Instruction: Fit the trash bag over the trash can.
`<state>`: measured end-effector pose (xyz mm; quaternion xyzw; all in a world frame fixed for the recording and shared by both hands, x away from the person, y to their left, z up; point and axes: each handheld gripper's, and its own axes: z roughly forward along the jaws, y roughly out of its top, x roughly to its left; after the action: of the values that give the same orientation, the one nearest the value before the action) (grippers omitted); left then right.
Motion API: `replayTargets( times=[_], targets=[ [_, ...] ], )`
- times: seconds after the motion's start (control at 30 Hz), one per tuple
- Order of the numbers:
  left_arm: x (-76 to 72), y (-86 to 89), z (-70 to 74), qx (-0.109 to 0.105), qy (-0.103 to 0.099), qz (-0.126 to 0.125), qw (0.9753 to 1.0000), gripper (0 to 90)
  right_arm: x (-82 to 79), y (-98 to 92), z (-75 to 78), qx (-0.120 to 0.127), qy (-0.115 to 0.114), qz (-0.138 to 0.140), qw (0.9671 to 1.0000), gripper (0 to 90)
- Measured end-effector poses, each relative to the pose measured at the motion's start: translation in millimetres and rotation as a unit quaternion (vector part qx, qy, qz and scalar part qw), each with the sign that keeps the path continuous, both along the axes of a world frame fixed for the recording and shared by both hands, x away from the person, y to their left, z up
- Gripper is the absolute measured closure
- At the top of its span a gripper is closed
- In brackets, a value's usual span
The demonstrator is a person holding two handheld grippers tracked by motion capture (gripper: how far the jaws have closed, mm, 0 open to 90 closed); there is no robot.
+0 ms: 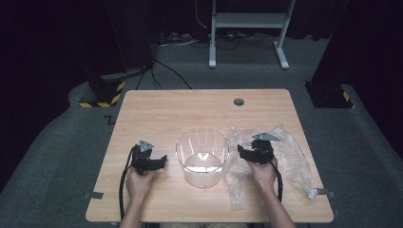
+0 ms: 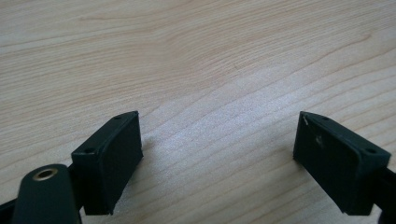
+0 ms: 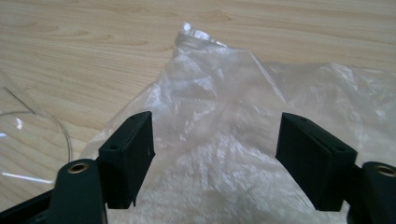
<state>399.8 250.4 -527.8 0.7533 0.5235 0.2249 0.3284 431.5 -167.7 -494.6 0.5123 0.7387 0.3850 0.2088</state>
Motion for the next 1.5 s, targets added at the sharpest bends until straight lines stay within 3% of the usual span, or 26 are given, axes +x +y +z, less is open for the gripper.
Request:
replayTargets(
  times=[0.23,0.4,0.43,0.5,0.53,0.73,0.87,1.17,1.5],
  targets=[
    [0.0,0.0,0.0,0.000,0.000,0.000,1.0000,15.5,9.5,9.0,-3.6,0.007,0.008,-0.001,0.9999,31.6],
    [0.0,0.0,0.0,0.000,0.000,0.000,1.0000,15.5,16.1,16.5,-7.9,0.004,0.003,-0.004,1.0000,44.9],
    [0.0,0.0,0.0,0.000,0.000,0.000,1.0000,15.5,18.0,19.5,-11.6,0.000,0.007,-0.003,1.0000,52.1],
    [0.0,0.0,0.0,0.000,0.000,0.000,1.0000,15.5,18.8,20.0,-13.0,0.000,0.008,-0.003,1.0000,55.1],
    [0.0,0.0,0.0,0.000,0.000,0.000,1.0000,15.5,20.6,20.2,-15.9,0.005,0.015,-0.005,0.9999,62.1],
    [0.0,0.0,0.0,0.000,0.000,0.000,1.0000,15.5,22.8,20.5,-24.4,-0.021,0.027,-0.005,0.9994,78.6],
    [0.0,0.0,0.0,0.000,0.000,0.000,1.0000,15.5,22.1,18.9,-25.9,-0.025,0.023,-0.002,0.9994,89.2],
    [0.0,0.0,0.0,0.000,0.000,0.000,1.0000,15.5,14.4,9.5,-18.9,-0.018,0.005,0.015,0.9997,90.0],
    [0.0,0.0,0.0,0.000,0.000,0.000,1.0000,15.5,-11.3,-17.0,6.4,0.009,-0.027,0.036,0.9990,90.0]
  ],
)
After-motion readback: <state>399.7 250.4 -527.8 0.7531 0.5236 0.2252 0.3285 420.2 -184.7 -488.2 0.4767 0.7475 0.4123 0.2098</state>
